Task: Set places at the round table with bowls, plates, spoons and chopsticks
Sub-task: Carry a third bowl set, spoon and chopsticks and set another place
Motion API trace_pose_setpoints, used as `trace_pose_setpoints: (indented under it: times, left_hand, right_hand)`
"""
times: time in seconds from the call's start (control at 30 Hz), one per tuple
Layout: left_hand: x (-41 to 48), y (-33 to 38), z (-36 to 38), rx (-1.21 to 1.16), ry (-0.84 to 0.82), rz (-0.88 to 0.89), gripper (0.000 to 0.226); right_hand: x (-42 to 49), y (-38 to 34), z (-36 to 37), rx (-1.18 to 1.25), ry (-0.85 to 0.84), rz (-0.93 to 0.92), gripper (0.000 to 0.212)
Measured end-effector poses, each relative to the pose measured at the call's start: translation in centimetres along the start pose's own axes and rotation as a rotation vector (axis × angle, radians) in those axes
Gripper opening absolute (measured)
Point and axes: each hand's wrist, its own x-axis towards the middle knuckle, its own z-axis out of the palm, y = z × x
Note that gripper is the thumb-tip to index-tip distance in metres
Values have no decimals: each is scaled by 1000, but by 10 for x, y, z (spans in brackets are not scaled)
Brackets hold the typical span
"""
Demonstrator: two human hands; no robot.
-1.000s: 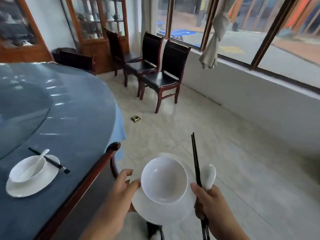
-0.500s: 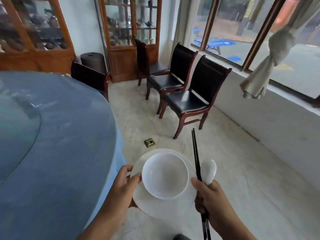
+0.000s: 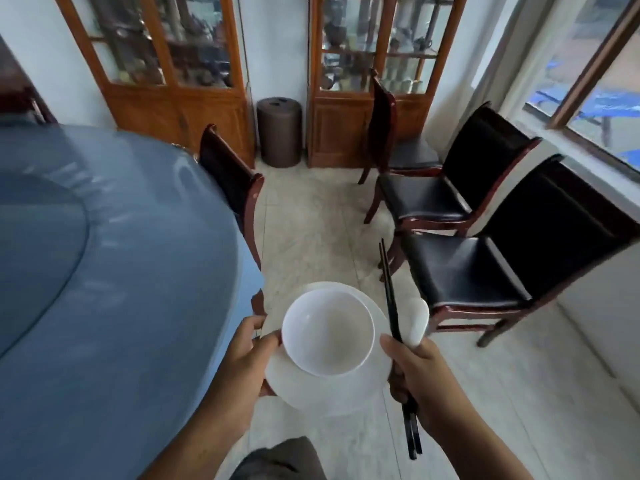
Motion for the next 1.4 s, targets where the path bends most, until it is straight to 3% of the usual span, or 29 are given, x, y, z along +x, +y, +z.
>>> trace_pose_setpoints:
  times: [0.23,0.33,0.63,0.7,0.77,0.9,1.2,1.4]
  left_hand:
    - [155,60,36,-92,118,0,15]
    - [233,87,40,-147,141,10,24]
    - [423,197,26,-206,220,61,21]
    - [457,214,19,-221,271,45,35]
    - [493,222,9,-244,355,28,46]
    - [565,230,-13,-317,546,-4,36]
    - [664,253,-50,-564,1051,31,37]
    - [668,260,-72,-658,1365,-2,44]
  right_hand:
    - [196,-69,8,-71,-131,35,35]
    - [282,-101,28,-104,-151,38,33]
    - [496,-226,104,-255,-291,44,25]
    - [539,-243,126,-275,-338,44,26]
    - [584,-254,151,-301,-384,52,27]
    - [679,-269,208,-390,-535,46,28]
    - [845,-313,396,-749,-1099,53,48]
    - [865,-298,517,-965,-1410,22,27]
